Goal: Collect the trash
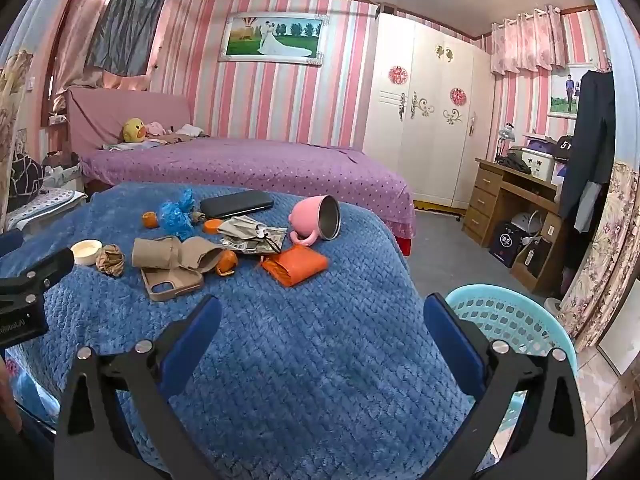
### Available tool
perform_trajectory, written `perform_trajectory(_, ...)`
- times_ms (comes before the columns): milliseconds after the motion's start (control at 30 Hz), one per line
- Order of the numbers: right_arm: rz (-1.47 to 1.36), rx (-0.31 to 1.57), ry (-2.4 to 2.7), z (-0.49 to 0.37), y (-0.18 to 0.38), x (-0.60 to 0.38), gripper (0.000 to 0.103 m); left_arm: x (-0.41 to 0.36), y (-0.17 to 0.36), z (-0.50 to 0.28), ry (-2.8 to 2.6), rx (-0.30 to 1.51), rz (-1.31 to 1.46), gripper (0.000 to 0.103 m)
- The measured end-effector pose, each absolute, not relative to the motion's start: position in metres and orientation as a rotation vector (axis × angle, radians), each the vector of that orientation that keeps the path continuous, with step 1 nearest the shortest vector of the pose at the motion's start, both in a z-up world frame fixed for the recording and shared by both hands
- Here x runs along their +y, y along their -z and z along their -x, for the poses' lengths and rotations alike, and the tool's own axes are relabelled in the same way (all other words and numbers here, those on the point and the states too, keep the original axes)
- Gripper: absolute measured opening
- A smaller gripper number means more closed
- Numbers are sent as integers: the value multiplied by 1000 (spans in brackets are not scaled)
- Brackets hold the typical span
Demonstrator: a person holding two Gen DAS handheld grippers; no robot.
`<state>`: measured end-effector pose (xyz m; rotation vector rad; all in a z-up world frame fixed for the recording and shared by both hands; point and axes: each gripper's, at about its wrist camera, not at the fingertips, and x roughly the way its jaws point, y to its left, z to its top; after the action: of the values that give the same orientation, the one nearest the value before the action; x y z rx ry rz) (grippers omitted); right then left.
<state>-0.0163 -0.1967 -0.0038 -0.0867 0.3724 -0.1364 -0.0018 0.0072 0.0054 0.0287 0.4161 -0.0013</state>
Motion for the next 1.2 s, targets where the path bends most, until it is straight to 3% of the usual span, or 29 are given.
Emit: perform_trajectory(1200,89,369,142,18,2,-201,99,4,0,-2,-13,412,-31,98)
